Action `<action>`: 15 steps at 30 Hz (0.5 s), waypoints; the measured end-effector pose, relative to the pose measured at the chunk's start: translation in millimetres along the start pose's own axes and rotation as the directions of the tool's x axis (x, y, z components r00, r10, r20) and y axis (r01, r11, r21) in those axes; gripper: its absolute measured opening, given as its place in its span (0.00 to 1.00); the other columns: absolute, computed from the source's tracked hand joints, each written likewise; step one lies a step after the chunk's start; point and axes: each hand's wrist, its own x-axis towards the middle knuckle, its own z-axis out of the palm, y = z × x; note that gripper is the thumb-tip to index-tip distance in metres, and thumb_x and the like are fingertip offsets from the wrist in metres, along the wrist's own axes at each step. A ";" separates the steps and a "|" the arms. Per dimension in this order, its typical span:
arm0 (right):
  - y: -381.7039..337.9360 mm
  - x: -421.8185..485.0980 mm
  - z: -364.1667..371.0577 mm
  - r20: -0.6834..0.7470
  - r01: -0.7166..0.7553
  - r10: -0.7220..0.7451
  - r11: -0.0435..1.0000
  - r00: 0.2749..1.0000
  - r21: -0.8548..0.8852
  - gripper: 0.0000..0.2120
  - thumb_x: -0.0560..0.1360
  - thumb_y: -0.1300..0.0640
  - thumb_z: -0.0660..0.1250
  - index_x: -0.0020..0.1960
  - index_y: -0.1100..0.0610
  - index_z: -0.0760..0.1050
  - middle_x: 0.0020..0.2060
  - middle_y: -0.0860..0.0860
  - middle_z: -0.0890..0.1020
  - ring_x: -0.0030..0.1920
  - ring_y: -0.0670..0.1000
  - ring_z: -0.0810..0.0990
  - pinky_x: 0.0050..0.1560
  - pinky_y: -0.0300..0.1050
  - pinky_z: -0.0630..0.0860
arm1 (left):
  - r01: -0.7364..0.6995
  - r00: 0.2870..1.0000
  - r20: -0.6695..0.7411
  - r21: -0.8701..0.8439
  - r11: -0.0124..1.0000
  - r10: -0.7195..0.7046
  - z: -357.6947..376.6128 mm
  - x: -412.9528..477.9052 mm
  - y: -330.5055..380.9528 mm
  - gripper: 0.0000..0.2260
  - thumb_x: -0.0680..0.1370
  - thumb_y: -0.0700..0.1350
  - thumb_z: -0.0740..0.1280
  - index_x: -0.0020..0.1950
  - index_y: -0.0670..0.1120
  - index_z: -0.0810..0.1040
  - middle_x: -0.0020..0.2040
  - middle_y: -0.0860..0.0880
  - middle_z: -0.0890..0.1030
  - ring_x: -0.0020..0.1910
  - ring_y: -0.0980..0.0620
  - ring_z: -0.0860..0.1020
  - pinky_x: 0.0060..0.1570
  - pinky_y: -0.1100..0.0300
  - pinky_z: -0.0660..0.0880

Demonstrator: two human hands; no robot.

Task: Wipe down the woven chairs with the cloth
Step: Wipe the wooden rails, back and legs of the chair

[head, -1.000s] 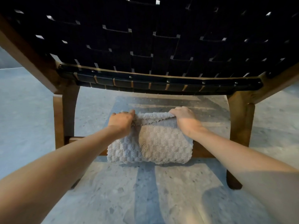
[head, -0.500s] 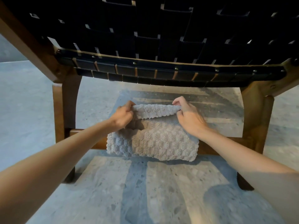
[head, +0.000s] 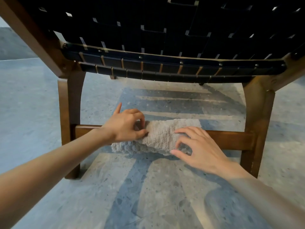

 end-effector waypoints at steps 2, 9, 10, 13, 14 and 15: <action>-0.5 10.9 3.1 -0.057 0.017 -0.020 0.999 0.998 -0.045 0.21 0.76 0.35 0.56 0.60 0.47 0.72 0.64 0.41 0.71 0.67 0.45 0.65 0.69 0.43 0.59 | -0.104 0.994 -0.015 0.227 0.968 0.110 6.5 -4.3 8.9 0.20 0.75 0.62 0.59 0.61 0.53 0.71 0.60 0.53 0.76 0.64 0.53 0.72 0.70 0.39 0.32; -3.4 41.9 36.2 0.066 0.018 0.009 0.921 0.998 -0.390 0.33 0.79 0.38 0.51 0.78 0.55 0.53 0.68 0.52 0.69 0.63 0.55 0.70 0.63 0.50 0.65 | -0.073 0.997 0.047 0.460 0.885 0.058 51.0 -17.2 23.3 0.29 0.80 0.56 0.35 0.78 0.42 0.44 0.75 0.44 0.61 0.74 0.45 0.58 0.74 0.47 0.47; -5.1 43.9 37.7 0.070 0.027 0.004 0.904 0.998 -0.427 0.35 0.78 0.36 0.51 0.77 0.57 0.54 0.66 0.53 0.71 0.59 0.56 0.72 0.58 0.50 0.68 | -0.082 0.997 0.030 0.454 0.887 0.076 50.6 -19.3 19.1 0.31 0.79 0.58 0.37 0.78 0.42 0.47 0.73 0.43 0.64 0.73 0.45 0.62 0.74 0.48 0.52; -12.5 54.9 43.8 0.094 0.096 -0.056 0.861 0.994 -0.499 0.42 0.73 0.31 0.54 0.77 0.59 0.55 0.61 0.54 0.74 0.54 0.56 0.74 0.53 0.49 0.71 | -0.108 0.993 0.007 0.456 0.883 0.117 46.1 -25.8 0.8 0.34 0.79 0.63 0.44 0.75 0.41 0.61 0.65 0.44 0.75 0.64 0.45 0.73 0.66 0.51 0.67; -19.7 59.6 45.5 0.092 0.113 -0.077 0.847 0.993 -0.519 0.45 0.71 0.30 0.56 0.76 0.60 0.57 0.59 0.54 0.75 0.52 0.55 0.75 0.51 0.49 0.72 | -0.100 0.994 0.007 0.446 0.889 0.108 43.7 -30.3 -6.5 0.34 0.78 0.63 0.45 0.73 0.41 0.65 0.63 0.44 0.76 0.61 0.45 0.75 0.63 0.51 0.70; -29.6 65.4 47.0 0.079 0.128 -0.101 0.831 0.992 -0.542 0.46 0.69 0.29 0.59 0.75 0.60 0.60 0.57 0.54 0.76 0.50 0.55 0.76 0.48 0.48 0.73 | -0.086 0.996 0.011 0.438 0.895 0.091 41.1 -36.5 -15.1 0.34 0.77 0.64 0.46 0.72 0.41 0.67 0.61 0.44 0.77 0.59 0.45 0.76 0.62 0.51 0.72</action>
